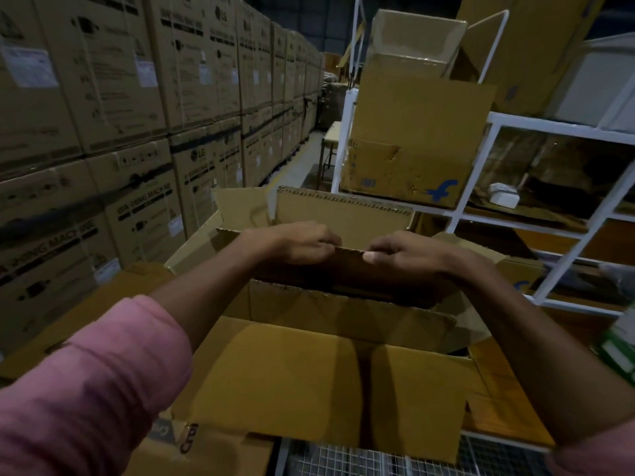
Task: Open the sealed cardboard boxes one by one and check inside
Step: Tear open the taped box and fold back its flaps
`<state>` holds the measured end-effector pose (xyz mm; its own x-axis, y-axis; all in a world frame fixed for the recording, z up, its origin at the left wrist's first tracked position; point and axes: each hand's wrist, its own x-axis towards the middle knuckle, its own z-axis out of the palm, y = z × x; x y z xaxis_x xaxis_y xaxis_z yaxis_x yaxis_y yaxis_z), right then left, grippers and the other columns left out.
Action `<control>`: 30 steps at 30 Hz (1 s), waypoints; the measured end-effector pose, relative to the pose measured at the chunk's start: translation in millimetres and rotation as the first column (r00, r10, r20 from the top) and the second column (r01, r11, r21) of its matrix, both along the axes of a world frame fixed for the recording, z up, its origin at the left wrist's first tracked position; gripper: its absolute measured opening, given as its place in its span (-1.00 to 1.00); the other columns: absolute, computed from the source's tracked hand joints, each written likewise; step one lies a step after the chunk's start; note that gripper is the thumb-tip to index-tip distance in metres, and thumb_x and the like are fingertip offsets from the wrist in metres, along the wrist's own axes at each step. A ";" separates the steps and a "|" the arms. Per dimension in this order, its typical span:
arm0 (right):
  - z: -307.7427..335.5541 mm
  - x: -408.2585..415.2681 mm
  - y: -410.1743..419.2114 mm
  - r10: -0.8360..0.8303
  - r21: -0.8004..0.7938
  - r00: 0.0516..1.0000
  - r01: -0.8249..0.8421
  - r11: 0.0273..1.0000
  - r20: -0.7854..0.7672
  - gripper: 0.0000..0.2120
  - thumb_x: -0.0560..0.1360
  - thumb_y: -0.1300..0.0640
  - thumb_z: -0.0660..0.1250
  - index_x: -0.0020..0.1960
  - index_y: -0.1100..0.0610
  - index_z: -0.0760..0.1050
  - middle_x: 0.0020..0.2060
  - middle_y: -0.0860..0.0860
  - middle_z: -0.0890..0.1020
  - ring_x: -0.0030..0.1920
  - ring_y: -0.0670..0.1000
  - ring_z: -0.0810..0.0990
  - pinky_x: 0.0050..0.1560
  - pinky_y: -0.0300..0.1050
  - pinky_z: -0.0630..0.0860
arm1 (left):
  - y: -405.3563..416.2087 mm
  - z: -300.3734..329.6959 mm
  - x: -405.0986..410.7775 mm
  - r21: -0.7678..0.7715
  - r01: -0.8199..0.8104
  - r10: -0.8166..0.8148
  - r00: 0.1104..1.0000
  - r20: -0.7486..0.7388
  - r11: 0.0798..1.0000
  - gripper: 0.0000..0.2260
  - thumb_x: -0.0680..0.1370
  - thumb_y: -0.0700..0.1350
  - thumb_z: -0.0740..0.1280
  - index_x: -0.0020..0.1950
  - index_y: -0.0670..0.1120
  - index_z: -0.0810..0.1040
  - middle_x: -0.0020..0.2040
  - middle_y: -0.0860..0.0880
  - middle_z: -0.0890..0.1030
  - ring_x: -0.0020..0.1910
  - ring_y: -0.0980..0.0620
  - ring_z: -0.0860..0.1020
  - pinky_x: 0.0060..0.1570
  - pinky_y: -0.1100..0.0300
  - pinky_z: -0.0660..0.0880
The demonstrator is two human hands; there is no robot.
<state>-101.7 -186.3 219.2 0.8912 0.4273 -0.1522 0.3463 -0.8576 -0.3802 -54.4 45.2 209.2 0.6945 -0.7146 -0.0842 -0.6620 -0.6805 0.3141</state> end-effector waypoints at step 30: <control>-46.7 153.4 -64.8 -0.184 -0.249 0.980 0.197 0.948 0.075 -0.72 0.61 -0.05 0.34 0.25 0.06 0.56 0.11 -0.01 0.64 0.09 -0.01 0.59 0.11 -0.04 0.54 | -40.6 -14.2 125.4 0.316 -0.164 0.146 0.986 0.081 0.934 -0.65 0.67 -0.05 0.27 0.44 -0.11 0.49 0.37 -0.09 0.54 0.33 -0.08 0.50 0.31 0.02 0.44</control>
<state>51.7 -251.2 172.5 0.9615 0.2019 -0.1865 0.1801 -0.9754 -0.1272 70.9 4.6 195.0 0.8043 -0.5393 -0.2495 -0.5506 -0.8343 0.0284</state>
